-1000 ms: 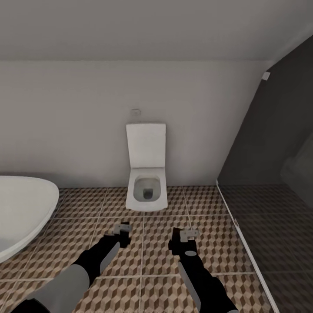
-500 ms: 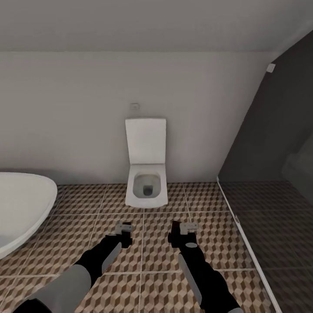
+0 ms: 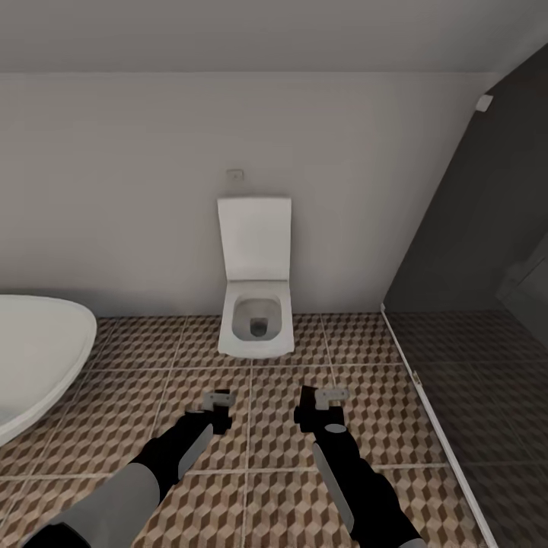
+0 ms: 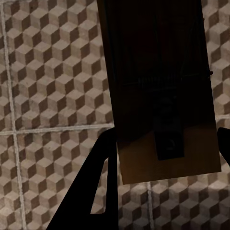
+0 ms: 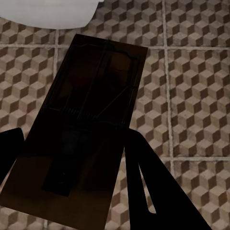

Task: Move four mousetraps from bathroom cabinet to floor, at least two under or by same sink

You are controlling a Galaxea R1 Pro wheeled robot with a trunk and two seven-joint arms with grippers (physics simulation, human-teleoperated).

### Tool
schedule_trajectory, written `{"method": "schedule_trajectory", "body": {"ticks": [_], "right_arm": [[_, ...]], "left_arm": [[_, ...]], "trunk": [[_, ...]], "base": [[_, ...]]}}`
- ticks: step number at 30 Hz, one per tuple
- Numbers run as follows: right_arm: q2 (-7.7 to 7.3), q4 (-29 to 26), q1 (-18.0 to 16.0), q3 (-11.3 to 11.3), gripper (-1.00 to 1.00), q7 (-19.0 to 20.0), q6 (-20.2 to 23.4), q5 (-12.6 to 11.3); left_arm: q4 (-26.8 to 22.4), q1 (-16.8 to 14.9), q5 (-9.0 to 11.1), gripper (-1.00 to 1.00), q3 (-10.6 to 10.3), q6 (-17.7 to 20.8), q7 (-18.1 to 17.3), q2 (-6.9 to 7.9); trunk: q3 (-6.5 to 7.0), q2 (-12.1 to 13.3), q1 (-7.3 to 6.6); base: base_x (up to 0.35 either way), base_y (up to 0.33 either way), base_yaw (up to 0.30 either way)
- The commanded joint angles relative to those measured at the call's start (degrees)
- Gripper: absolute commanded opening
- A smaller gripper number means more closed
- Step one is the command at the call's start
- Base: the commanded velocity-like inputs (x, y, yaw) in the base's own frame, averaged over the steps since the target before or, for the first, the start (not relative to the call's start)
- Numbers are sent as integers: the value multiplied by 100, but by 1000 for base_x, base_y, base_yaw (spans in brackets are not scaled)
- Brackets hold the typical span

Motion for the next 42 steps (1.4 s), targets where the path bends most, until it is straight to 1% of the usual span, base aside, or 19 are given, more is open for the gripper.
{"method": "schedule_trajectory", "body": {"ticks": [1, 42], "right_arm": [[0, -6, -4, 9, -100, -49, 6, -81], [0, 2, -4, 17, -100, -49, 6, -81]], "left_arm": [[-10, -4, 50, -100, -44, 21, 53, 5], [-11, -4, 50, -100, -49, 21, 49, 5]], "trunk": [[-33, -45, 23], [-1139, -1690, 923]], "base": [[0, 0, 0], [0, 0, 0]]}}
